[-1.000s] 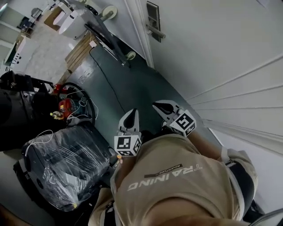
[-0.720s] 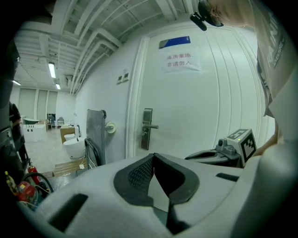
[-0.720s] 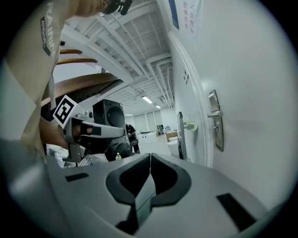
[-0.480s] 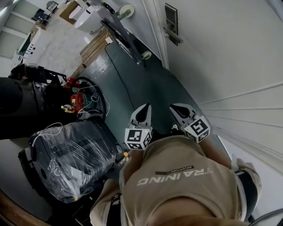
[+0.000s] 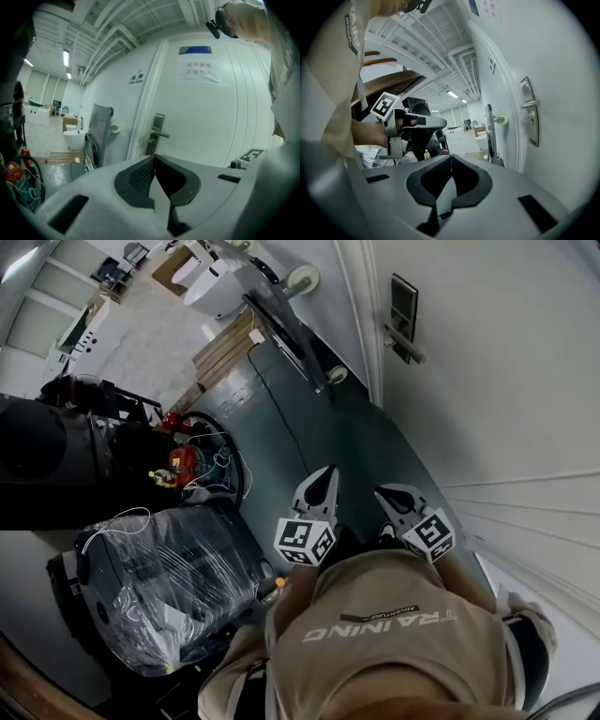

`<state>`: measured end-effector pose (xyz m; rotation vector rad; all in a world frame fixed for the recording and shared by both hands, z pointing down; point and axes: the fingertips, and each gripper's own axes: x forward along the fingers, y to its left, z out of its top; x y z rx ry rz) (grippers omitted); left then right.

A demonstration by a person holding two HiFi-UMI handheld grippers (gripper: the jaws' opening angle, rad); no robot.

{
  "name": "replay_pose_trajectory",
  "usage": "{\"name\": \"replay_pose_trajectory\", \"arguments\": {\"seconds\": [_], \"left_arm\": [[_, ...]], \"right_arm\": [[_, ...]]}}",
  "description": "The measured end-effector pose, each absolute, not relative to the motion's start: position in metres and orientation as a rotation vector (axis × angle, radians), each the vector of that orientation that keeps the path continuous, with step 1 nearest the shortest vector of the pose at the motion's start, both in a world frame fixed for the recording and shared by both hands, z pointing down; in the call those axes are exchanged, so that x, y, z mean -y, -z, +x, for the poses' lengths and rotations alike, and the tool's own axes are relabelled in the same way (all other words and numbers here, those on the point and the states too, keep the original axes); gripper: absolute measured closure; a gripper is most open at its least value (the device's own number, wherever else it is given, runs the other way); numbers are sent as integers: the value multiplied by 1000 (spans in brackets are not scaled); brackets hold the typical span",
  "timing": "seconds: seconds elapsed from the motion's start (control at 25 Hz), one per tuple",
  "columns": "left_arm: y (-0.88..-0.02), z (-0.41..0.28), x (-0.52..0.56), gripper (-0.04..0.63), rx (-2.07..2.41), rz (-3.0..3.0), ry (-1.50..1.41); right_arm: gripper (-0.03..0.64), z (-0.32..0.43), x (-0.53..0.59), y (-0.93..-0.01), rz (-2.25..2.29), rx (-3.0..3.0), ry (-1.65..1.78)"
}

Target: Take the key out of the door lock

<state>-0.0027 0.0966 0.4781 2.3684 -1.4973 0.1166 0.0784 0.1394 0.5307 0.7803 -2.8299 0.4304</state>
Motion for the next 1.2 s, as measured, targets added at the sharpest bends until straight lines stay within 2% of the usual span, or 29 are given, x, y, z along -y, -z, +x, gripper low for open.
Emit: {"name": "replay_pose_trajectory", "arguments": {"seconds": [0.36, 0.6, 0.8, 0.88, 1.2], "left_arm": [[-497, -88, -74, 589, 1456, 2301, -185], [-469, -153, -40, 589, 1319, 2494, -135], [-464, -220, -20, 589, 1319, 2514, -165], [-468, -241, -17, 589, 1330, 2493, -145], [-489, -274, -26, 589, 1223, 2485, -164]], "right_arm": [[601, 13, -102, -527, 845, 2761, -477], [601, -79, -81, -513, 972, 2753, -385], [601, -145, -70, -508, 1017, 2793, -589], [601, -165, -70, -510, 951, 2805, -562], [601, -211, -57, -512, 1025, 2738, -489]]}}
